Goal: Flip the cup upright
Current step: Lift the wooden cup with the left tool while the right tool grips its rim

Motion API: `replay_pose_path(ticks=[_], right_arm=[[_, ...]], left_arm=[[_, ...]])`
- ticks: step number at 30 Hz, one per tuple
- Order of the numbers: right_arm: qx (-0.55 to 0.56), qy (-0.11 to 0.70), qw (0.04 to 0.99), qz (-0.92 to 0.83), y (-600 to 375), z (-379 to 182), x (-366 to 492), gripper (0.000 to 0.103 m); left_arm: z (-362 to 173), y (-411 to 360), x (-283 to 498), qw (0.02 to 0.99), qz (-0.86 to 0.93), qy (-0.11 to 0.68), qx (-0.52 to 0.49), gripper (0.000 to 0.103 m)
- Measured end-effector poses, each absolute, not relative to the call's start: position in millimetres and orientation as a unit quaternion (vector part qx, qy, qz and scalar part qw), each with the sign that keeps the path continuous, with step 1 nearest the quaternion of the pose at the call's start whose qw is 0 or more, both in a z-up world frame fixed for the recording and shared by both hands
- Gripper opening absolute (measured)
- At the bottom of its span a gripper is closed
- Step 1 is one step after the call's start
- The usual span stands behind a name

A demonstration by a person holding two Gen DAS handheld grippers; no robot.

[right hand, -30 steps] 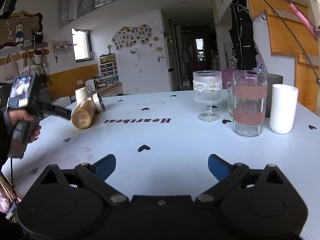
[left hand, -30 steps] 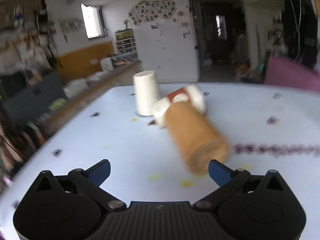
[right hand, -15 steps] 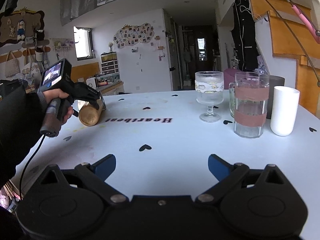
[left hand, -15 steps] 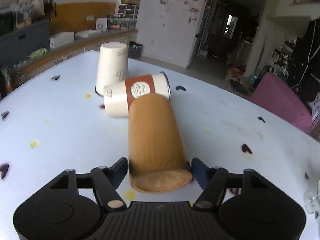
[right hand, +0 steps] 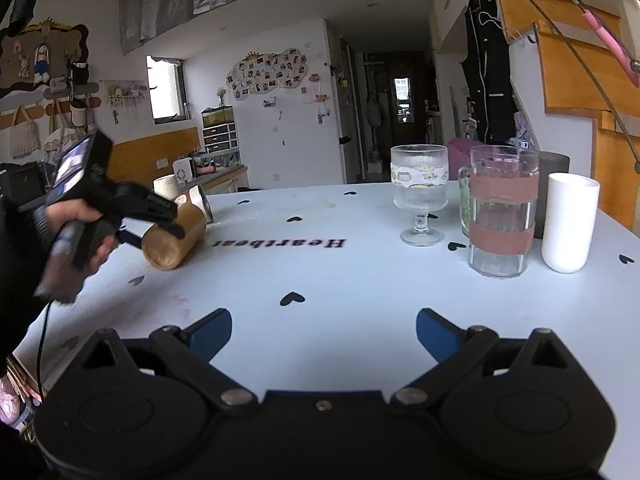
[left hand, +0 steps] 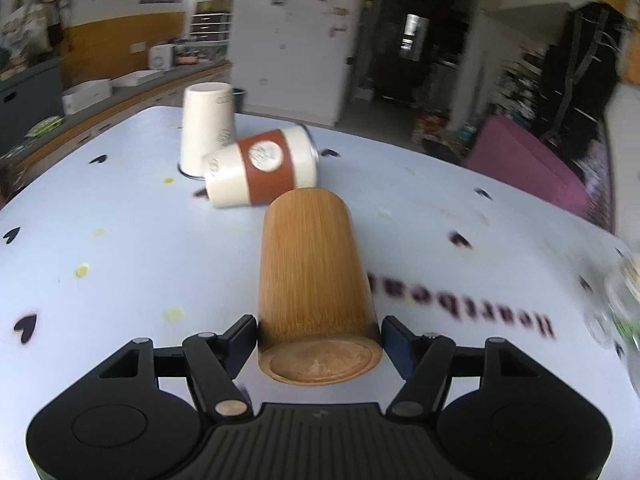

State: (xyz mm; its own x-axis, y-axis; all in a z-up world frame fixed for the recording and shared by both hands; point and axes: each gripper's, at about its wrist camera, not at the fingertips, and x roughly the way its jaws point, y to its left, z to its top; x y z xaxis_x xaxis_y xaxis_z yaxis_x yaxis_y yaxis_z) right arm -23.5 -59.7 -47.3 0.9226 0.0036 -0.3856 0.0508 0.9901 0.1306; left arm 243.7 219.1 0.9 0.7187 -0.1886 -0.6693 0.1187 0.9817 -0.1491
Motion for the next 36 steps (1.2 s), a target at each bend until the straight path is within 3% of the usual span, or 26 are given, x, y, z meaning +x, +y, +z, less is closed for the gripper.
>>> replay_pose_path(ticks=[24,33,36], right_arm=[[0.124,0.188,0.974,-0.037,-80,-42,-31,0.100],[0.225,0.244,0.943,-0.004,-92,-41,0,0.100],[0.291,0.282,0.914,0.017,-99,-44,20,0.100]], left_arm=[[1,140,58,0.874,-0.329,0.333,0.134,0.069],[-1,133,36,0.864,-0.351,0.321,0.167,0.070],[-2,135,35,0.870,-0.347,0.312,0.162,0.080]])
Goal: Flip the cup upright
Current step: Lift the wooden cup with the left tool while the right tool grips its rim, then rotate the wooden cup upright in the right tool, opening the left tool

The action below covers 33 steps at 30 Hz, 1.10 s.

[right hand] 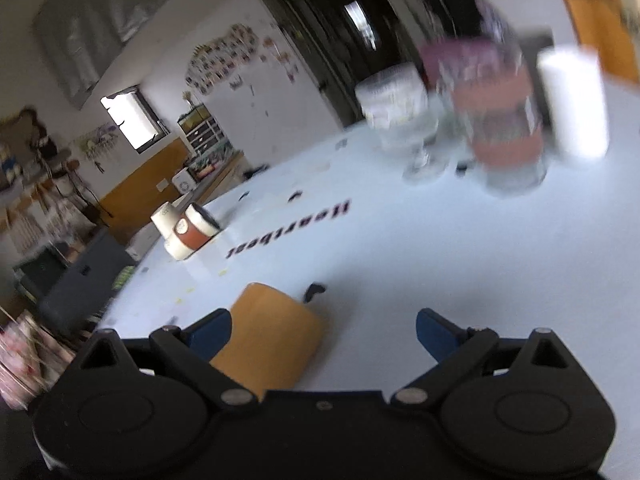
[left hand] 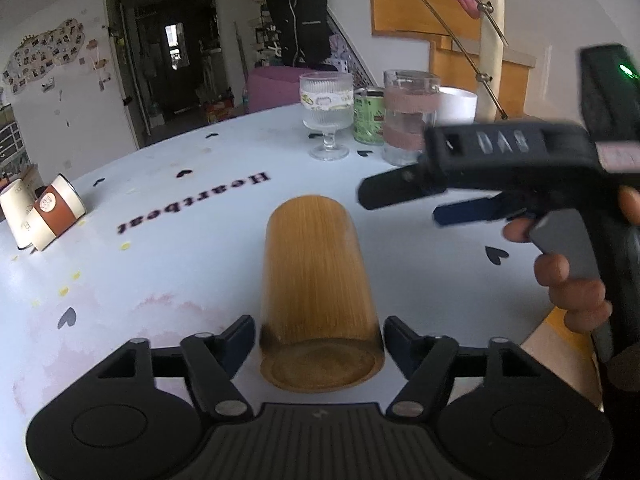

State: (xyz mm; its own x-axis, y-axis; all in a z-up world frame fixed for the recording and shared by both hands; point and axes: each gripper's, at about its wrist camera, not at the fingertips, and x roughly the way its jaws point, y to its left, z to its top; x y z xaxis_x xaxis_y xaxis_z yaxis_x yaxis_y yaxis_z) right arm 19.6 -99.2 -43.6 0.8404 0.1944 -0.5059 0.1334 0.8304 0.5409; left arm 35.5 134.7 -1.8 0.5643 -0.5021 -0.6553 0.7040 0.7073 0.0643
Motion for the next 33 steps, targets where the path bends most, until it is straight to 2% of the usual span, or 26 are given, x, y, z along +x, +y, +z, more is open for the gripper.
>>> replay_pose_path(ticks=[3,10,16,20,26,33], right_arm=[[0.353,0.318,0.880,0.033,-103,-47,38,0.100],[0.448,0.396,0.800,0.051,-96,-57,79,0.098],[0.505,0.450,0.736,0.026,-82,-78,102,0.090],[0.481,0.453,0.751,0.017,-72,-75,108,0.073],[0.451,0.435,0.779,0.033,-73,-68,105,0.072],[0.303,0.342,0.889,0.036,-62,-20,76,0.072]], left_arm=[[-3,134,33,0.871,-0.348,0.305,0.163,0.088],[-5,131,30,0.866,-0.362,0.299,0.173,0.088],[-3,134,27,0.866,-0.366,0.294,0.172,0.088],[-2,137,26,0.867,-0.367,0.291,0.171,0.088],[-2,143,28,0.869,-0.365,0.291,0.161,0.087],[-3,142,33,0.868,-0.378,0.286,0.146,0.077]])
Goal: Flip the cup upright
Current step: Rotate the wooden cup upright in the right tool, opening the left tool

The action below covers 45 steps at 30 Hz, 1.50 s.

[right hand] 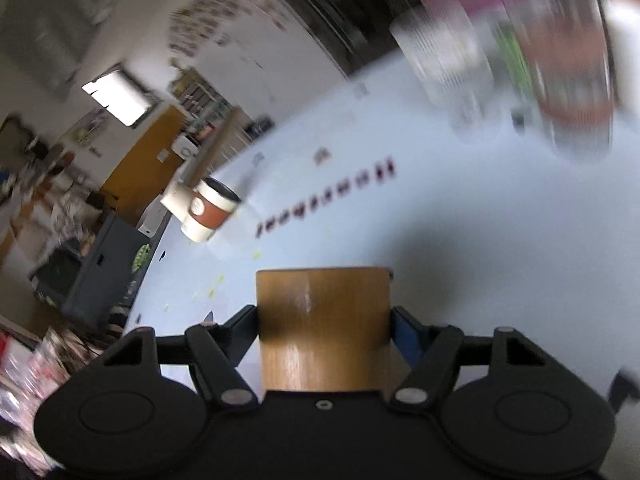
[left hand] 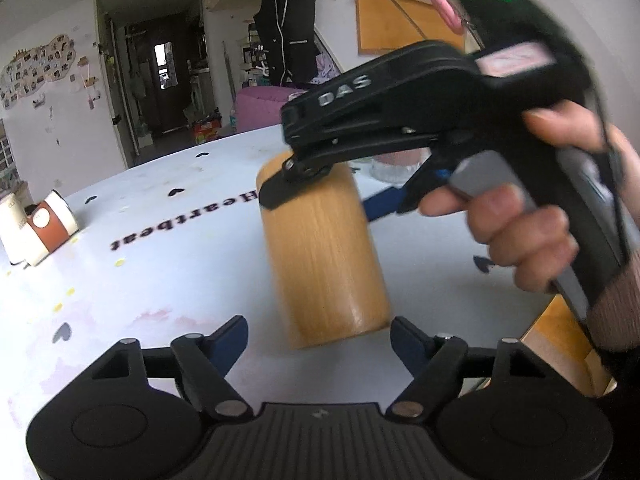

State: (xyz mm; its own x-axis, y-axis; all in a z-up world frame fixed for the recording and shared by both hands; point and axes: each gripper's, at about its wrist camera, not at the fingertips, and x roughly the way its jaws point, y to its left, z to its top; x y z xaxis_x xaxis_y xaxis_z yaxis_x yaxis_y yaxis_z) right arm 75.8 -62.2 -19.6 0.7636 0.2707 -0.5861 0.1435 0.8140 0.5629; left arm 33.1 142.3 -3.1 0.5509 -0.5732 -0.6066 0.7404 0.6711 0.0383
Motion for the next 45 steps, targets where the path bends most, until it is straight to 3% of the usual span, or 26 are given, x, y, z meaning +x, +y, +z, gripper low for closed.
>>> replay_pose_path(ticks=[5,12,20,23,26,27,38,41,45], right_arm=[[0.191,0.294,0.935,0.057,-40,-2,52,0.072],[0.063,0.261,0.960,0.075,-3,-6,31,0.072],[-0.005,0.221,0.972,0.083,19,-17,19,0.073],[-0.010,0.230,0.969,0.086,19,-22,13,0.077],[-0.016,0.248,0.965,0.088,21,-30,16,0.076],[-0.016,0.255,0.963,0.087,22,-34,17,0.071],[-0.007,0.249,0.968,0.029,-23,-42,44,0.070],[-0.004,0.247,0.969,0.004,-47,-43,62,0.070],[0.002,0.249,0.968,-0.035,-74,-44,86,0.070]], left_arm=[[-13,142,42,0.866,-0.384,0.299,0.117,0.065],[-34,150,52,0.870,-0.370,0.317,0.080,0.063],[-44,157,55,0.867,-0.385,0.313,0.038,0.057],[-45,157,54,0.869,-0.385,0.308,0.034,0.056],[-50,162,48,0.871,-0.385,0.303,0.034,0.056],[-50,163,47,0.872,-0.385,0.301,0.034,0.057],[-51,175,50,0.882,-0.366,0.296,0.009,0.063],[-52,176,49,0.886,-0.360,0.293,0.002,0.083],[-53,177,47,0.892,-0.346,0.290,-0.001,0.089]])
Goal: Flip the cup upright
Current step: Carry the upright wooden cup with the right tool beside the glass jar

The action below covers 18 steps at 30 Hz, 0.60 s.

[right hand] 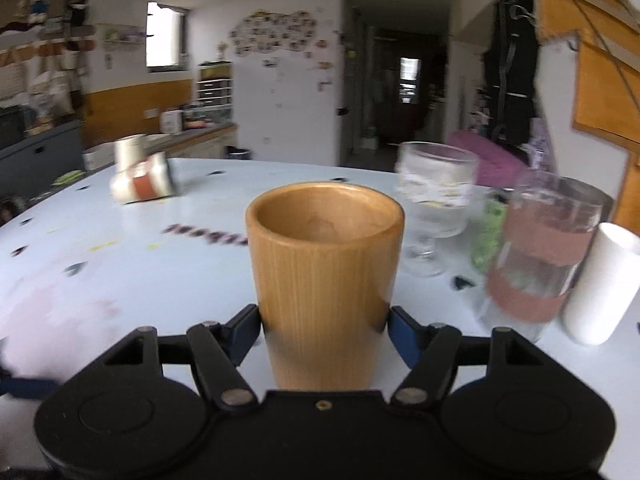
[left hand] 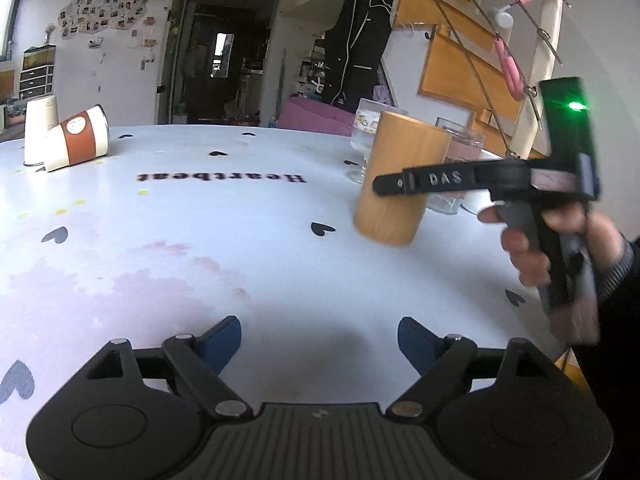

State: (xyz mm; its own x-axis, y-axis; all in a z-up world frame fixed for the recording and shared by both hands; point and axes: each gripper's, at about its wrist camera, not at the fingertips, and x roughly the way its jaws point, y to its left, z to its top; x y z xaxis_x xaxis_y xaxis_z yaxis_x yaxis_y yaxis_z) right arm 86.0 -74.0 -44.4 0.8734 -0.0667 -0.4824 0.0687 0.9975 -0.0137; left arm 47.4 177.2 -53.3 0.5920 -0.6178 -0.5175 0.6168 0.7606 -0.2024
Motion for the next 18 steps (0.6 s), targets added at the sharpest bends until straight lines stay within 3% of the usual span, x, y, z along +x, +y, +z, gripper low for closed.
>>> replay_pose_path(ticks=[8,18], right_arm=[[0.009,0.246,0.966,-0.078,-109,-48,115,0.071],[0.014,0.237,0.965,-0.113,-125,-50,140,0.071]], left_arm=[[-54,178,40,0.902,-0.325,0.283,0.011,0.103],[-49,178,34,0.910,-0.310,0.275,0.033,0.103]])
